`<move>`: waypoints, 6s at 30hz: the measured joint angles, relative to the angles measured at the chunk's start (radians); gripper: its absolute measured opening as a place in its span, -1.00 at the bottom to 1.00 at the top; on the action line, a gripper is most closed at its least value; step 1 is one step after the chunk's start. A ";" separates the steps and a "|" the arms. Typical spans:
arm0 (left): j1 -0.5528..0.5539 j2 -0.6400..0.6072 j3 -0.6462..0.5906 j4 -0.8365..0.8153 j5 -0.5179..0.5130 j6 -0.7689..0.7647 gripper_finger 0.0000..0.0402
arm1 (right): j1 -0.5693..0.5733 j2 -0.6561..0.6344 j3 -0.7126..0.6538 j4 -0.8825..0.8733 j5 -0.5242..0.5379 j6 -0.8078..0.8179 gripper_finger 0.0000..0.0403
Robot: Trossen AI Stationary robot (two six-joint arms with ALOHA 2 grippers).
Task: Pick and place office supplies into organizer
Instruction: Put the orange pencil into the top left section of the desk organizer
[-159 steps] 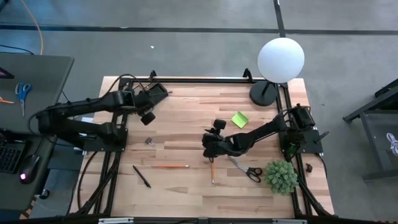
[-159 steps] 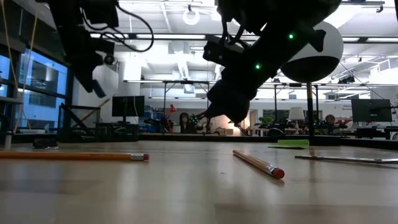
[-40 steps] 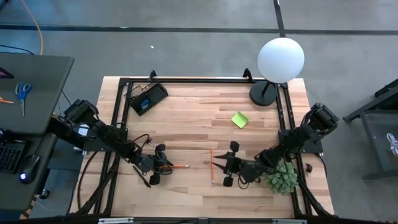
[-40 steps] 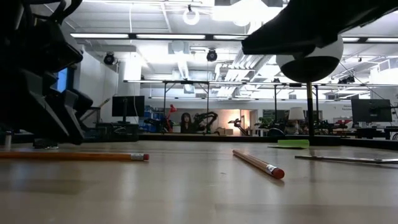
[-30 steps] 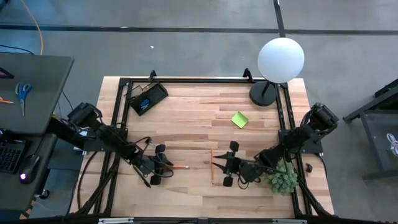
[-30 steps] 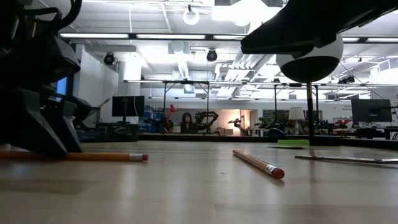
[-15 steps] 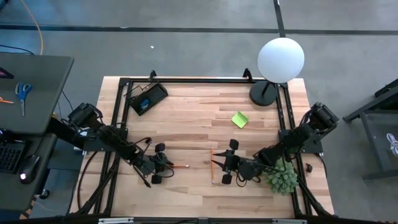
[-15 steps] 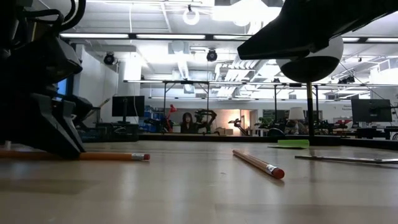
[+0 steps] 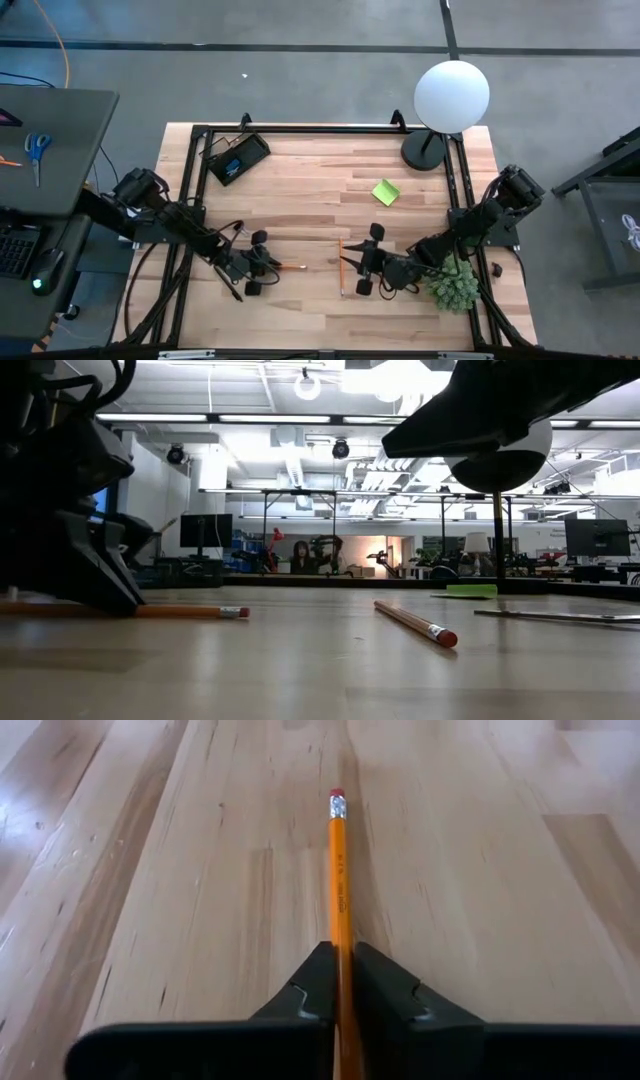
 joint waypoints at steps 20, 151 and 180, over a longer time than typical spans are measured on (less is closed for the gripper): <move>0.001 -0.003 0.002 0.518 -0.144 0.299 -0.94 | -0.035 0.122 -0.146 0.596 -0.115 0.032 -0.46; 0.078 -0.063 0.048 0.496 -0.143 0.209 -0.98 | -0.294 0.306 0.429 0.180 -0.561 -0.314 -0.55; 0.212 -0.770 -0.017 -0.185 -0.115 0.320 -0.99 | -0.209 0.230 0.429 0.049 -0.321 -0.323 -0.51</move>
